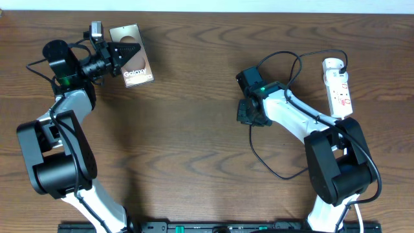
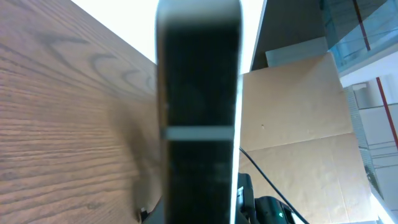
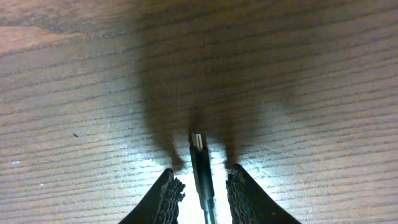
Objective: Plug charger to phone and switch on socket
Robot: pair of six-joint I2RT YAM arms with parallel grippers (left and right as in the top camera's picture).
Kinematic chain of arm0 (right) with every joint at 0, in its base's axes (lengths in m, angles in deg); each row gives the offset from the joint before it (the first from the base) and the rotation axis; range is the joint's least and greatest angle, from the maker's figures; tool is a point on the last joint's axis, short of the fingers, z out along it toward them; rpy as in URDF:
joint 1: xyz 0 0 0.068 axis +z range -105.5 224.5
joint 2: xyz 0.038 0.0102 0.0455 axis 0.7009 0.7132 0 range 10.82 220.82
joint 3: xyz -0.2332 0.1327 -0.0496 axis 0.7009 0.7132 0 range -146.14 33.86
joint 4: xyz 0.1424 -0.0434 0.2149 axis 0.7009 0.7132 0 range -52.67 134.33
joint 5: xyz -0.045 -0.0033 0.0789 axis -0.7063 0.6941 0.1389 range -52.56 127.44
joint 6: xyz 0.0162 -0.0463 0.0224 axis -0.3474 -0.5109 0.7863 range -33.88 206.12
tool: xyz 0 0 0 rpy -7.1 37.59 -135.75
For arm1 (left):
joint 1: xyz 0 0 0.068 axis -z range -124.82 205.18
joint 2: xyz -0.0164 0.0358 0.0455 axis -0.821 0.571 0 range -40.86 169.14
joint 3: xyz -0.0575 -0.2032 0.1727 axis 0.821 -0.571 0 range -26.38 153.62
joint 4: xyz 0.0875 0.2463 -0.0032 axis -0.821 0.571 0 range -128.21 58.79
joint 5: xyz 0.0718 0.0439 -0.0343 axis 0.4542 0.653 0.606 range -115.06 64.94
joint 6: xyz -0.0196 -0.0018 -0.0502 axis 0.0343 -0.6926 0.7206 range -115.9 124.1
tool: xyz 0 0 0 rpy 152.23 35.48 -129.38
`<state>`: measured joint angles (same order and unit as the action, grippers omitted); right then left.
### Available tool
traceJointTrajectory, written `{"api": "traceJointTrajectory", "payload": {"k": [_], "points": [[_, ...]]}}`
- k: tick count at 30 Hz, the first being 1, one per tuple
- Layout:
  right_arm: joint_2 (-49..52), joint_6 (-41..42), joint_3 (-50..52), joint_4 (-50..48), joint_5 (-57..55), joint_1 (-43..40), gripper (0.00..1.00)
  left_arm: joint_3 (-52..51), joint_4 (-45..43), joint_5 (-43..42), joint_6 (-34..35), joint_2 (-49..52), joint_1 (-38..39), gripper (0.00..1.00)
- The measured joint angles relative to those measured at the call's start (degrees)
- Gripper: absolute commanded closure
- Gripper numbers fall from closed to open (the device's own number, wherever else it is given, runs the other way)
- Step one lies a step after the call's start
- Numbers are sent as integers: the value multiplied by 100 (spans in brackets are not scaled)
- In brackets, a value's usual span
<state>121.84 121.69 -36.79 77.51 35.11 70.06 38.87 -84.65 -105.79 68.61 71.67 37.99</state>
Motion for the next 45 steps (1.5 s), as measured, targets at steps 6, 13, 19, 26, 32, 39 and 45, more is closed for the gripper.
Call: {"api": "traceJointTrajectory", "payload": {"k": [6, 13, 19, 26, 32, 39, 45], "points": [[0, 83, 0, 4, 15, 131, 75, 0, 0, 0, 0, -2, 0, 93], [0, 127, 2, -87, -15, 254, 75, 0, 0, 0, 0, -2, 0, 93], [0, 129, 11, -98, -96, 254, 75, 0, 0, 0, 0, -2, 0, 93], [72, 129, 57, -153, -140, 254, 80, 0, 0, -2, 0, 0, 0, 93], [79, 144, 55, -173, -157, 254, 82, 0, 0, -2, 0, -2, 0, 93], [79, 146, 55, -186, -131, 254, 90, 0, 0, -2, 0, 0, 0, 93], [81, 166, 55, -210, -39, 254, 99, 0, 0, -42, 0, -2, 0, 93]]}}
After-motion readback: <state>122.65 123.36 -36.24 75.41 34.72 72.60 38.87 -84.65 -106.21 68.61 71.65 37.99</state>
